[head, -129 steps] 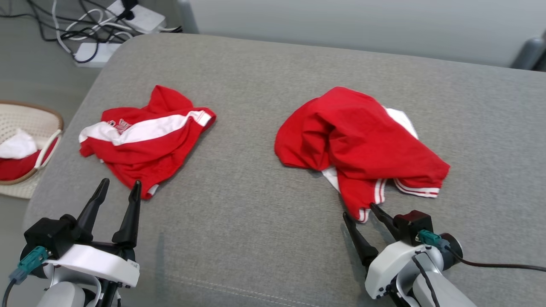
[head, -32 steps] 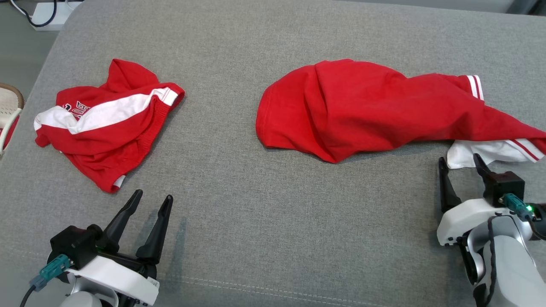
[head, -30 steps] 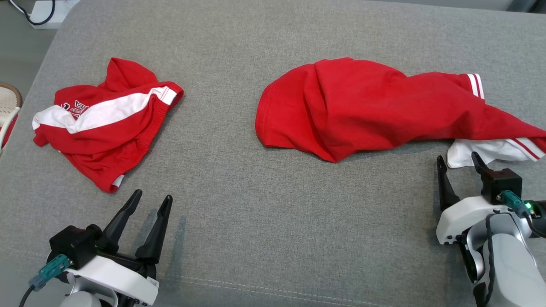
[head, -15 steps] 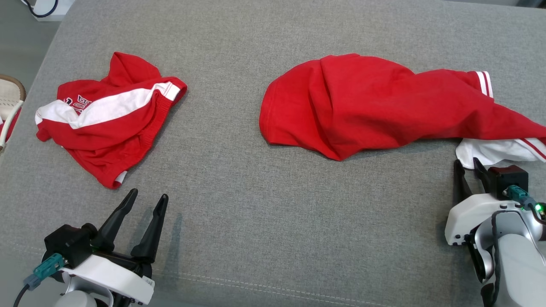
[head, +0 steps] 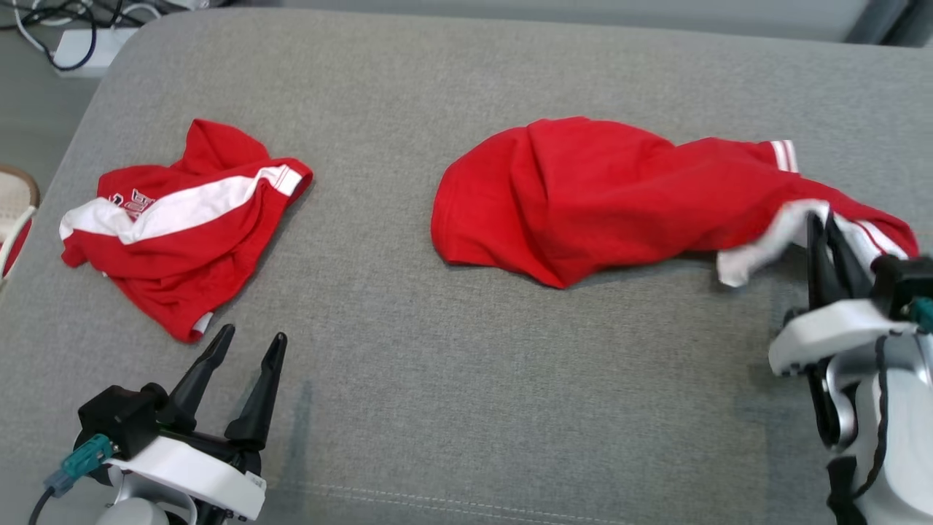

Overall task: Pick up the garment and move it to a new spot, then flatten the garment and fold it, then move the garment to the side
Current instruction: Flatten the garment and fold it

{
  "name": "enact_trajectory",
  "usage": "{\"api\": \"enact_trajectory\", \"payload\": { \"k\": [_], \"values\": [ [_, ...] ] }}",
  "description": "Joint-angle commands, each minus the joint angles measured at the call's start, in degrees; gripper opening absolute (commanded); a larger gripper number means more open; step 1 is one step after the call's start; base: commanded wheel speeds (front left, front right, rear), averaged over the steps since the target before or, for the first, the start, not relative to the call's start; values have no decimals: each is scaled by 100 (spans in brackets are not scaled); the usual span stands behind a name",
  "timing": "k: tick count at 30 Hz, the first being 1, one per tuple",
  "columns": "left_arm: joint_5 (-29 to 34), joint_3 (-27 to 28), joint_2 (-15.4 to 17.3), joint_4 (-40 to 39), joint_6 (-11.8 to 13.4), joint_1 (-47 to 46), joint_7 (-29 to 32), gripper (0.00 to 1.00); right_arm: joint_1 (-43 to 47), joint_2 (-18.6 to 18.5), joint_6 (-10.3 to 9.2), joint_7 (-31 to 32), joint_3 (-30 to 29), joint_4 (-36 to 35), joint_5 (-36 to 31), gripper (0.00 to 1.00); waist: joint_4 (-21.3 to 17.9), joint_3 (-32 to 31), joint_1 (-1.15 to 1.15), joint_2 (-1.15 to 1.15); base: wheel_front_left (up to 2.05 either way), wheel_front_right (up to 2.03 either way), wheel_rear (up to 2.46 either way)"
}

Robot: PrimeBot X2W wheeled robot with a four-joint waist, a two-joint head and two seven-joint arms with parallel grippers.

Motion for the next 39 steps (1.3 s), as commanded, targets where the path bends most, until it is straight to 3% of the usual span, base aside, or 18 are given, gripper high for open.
{"api": "enact_trajectory", "payload": {
  "k": [1, 7, 14, 17, 23, 31, 39],
  "values": [
    [65, 252, 98, -89, -23, -104, -35, 100, -258, -27, 23, -99, 223, -475, 95, 0, -167, -174, 0, 0, 0, 0, 0],
    [287, 253, -139, -16, -23, -12, -35, 100, -815, -27, 23, 580, 553, -2418, 30, 0, -482, -470, 0, 0, 0, 0, 0],
    [434, 194, -330, 33, -23, -6, -35, 100, -1287, -27, 23, 1510, 272, -3486, -153, 0, -551, -587, 0, 0, 0, 0, 0],
    [454, 136, -366, 45, -23, -11, -35, 100, -905, -27, 23, 2139, 415, -3404, -108, 0, -565, -570, 0, 0, 0, 0, 0],
    [401, -138, -228, -72, -23, -57, -35, 100, -83, -27, 23, 2553, 465, -2960, -94, 0, -563, -380, 0, 0, 0, 0, 0],
    [300, -402, -24, -340, -23, -159, -35, 100, 542, -27, 23, 2523, -149, -2605, -286, 0, -590, -180, 0, 0, 0, 0, 0],
    [140, -687, 210, -661, -23, -301, -35, 100, 1172, -27, 23, 2248, -450, -2296, 40, 0, -765, 23, 0, 0, 0, 0, 0]
  ]
}}
